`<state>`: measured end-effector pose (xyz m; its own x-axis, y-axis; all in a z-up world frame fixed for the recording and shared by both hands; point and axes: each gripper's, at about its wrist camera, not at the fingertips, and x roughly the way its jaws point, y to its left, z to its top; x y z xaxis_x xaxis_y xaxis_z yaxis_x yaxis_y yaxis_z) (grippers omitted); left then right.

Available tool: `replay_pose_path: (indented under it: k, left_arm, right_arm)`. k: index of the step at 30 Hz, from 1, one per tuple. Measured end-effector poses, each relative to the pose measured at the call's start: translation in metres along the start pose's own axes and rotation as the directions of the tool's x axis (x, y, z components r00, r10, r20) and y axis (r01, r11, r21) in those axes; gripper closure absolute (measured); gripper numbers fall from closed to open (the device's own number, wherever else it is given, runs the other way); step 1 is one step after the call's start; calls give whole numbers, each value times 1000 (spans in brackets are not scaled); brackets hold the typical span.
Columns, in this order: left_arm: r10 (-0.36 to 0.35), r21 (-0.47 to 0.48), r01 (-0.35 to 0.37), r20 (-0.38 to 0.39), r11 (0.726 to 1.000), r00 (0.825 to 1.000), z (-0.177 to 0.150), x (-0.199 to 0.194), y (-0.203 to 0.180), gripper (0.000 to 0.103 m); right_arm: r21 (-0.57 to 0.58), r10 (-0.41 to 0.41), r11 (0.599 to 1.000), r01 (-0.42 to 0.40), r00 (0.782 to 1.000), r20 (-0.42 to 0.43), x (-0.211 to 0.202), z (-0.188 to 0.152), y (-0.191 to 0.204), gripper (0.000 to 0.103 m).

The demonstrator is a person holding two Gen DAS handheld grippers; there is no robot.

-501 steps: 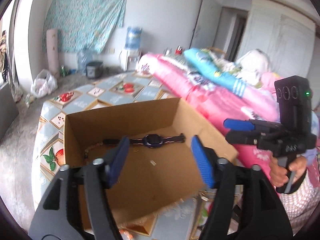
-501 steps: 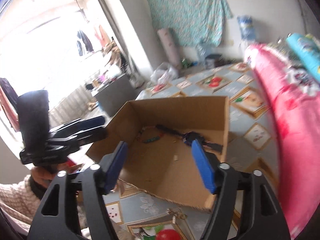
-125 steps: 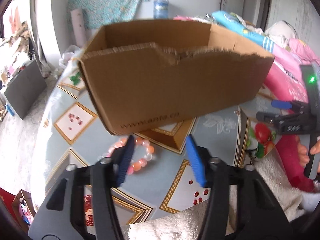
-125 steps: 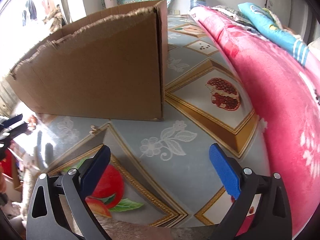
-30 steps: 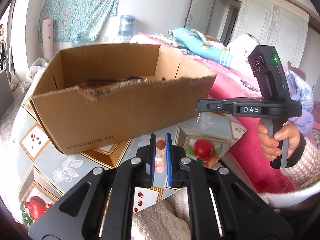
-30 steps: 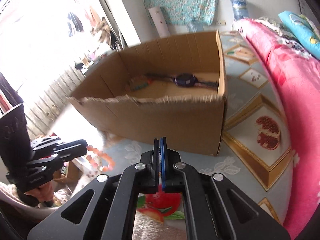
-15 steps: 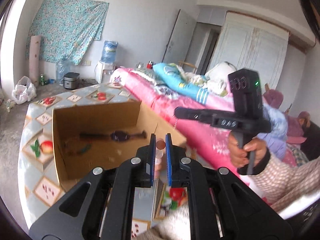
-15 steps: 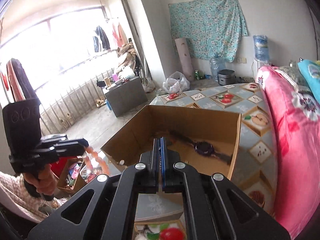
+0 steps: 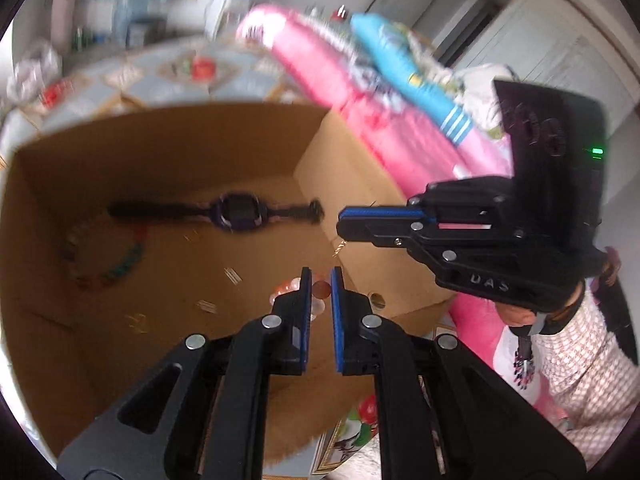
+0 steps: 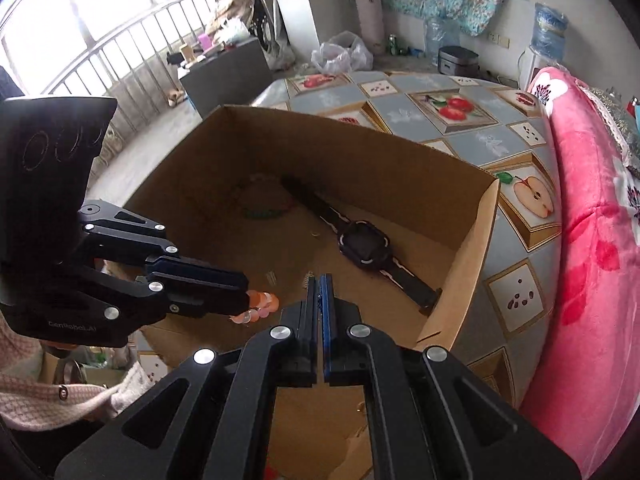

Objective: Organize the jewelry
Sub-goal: 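Lower the bracelet into the box and open the left gripper, then withdraw both open grippers away from the box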

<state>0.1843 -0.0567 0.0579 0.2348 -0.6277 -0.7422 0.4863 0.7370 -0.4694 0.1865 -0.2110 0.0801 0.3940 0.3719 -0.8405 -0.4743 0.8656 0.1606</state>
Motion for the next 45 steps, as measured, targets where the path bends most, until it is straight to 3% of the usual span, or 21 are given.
replay_pose_path:
  k: [3,7,10,17,21,23,25,27,29,30,31,33,35,37,39,41,45]
  left_arm:
    - [-17,-39,15,-65,999,998,4,22,5,94]
    - [11,-47,-17,-121,999,993,7,41,3,93]
    - [13,-57,-21,-137,998,990,8,44,4,77]
    - [50,-42,-52,-62,998,997,5,14,3,76]
    - [98,-5,-98,63,995,993,-4,-34,-3,60]
    - [143,13,-146,142,989,980,-10,-61,-5,49]
    - [198,15,-208,248,978,948,-22,-96,-3,32]
    - [258,-21,-265,323,964,910,-34,-124,7,21]
    - [339,-81,-332,345,940,875,-44,-140,25,17]
    - [408,-134,-386,342,913,846,-52,-145,38,16]
    - [447,-176,-411,319,894,836,-57,-146,50,16]
    - [457,-243,-401,259,883,851,-63,-139,71,16]
    - [401,-314,-334,180,889,898,-71,-122,95,16]
    - [305,-361,-237,145,902,941,-78,-108,108,16]
    - [198,-411,-125,141,903,970,-84,-98,114,16]
    - [159,-438,-70,169,896,973,-89,-93,113,15]
    - [209,-443,-106,189,890,960,-92,-90,99,15]
  right_arm:
    - [-29,-35,999,34,997,-68,12,8,-3,101]
    - [-53,-77,996,71,990,-122,23,12,-4,100]
    - [-64,-106,993,98,987,-122,25,13,-6,100]
    - [-28,-111,994,109,991,-78,12,9,-11,100]
    - [27,-115,993,115,993,9,-17,1,-14,99]
    - [75,-117,991,111,990,84,-42,-8,-17,93]
    - [150,-132,983,106,977,170,-69,-23,-23,74]
    - [218,-147,971,101,967,206,-81,-39,-30,70]
    - [291,-124,955,60,971,206,-81,-55,-40,70]
    - [325,-99,945,29,975,201,-78,-62,-44,69]
    - [350,-75,937,1,977,199,-74,-66,-47,69]
    - [404,-13,913,-59,985,175,-59,-74,-53,68]
    - [426,3,903,-61,991,136,-42,-78,-53,68]
    - [438,12,897,-53,995,96,-27,-79,-51,68]
    - [440,4,897,-40,997,83,-20,-82,-47,66]
    - [438,-6,898,-30,997,80,-20,-81,-43,65]
    - [450,-8,892,-28,997,77,-20,-82,-41,65]
